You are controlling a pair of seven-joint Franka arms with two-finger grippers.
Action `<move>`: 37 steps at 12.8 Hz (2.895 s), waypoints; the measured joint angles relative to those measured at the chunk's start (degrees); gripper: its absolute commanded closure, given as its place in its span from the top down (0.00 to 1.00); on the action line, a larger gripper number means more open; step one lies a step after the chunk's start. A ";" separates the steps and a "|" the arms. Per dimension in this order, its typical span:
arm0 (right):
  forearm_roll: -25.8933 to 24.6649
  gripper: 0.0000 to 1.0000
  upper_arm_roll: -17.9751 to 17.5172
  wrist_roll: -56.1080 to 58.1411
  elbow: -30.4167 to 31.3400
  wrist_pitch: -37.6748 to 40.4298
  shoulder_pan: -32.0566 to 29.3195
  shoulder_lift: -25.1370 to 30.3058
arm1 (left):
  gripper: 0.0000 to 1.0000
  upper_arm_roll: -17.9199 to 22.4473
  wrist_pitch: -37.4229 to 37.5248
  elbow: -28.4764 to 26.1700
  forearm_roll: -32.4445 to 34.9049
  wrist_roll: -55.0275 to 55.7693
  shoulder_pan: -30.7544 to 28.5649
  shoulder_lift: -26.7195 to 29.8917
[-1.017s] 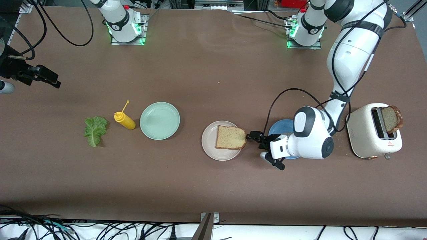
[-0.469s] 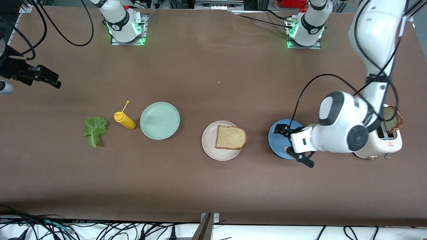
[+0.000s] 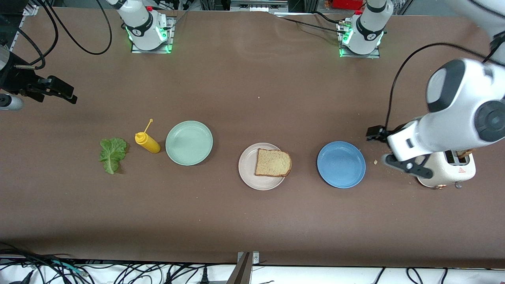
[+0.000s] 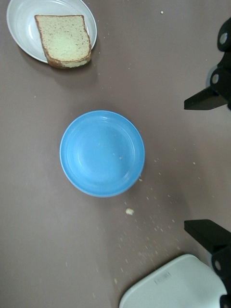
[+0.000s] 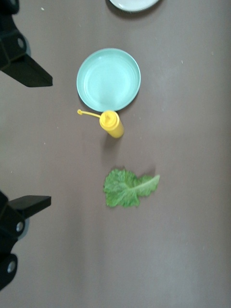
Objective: Make sandwich in beige plate with both arms
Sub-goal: 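Raise the left gripper back toward the toaster while the right gripper reaches out, then move the right gripper to the yellow mustard bottle and grasp it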
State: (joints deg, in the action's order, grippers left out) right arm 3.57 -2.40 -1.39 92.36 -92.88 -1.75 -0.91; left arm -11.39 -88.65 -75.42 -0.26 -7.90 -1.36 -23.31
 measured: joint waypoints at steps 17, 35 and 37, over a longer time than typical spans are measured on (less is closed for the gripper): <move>22.97 1.00 3.70 58.56 5.18 -1.14 -4.27 -6.24 | 1.00 8.27 -4.42 -21.29 0.00 1.93 3.27 25.38; 52.58 1.00 10.43 128.58 12.56 -1.46 -7.47 -30.34 | 1.00 8.51 -4.42 -21.66 0.00 1.96 2.95 25.38; 54.95 1.00 10.44 133.88 12.54 -1.45 -7.91 -33.19 | 1.00 8.51 -4.42 -21.66 0.00 1.96 2.95 25.38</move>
State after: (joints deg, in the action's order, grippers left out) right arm 58.52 8.04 132.49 104.90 -94.33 -9.66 -34.10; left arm -2.88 -93.06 -97.08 -0.25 -5.94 1.59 2.07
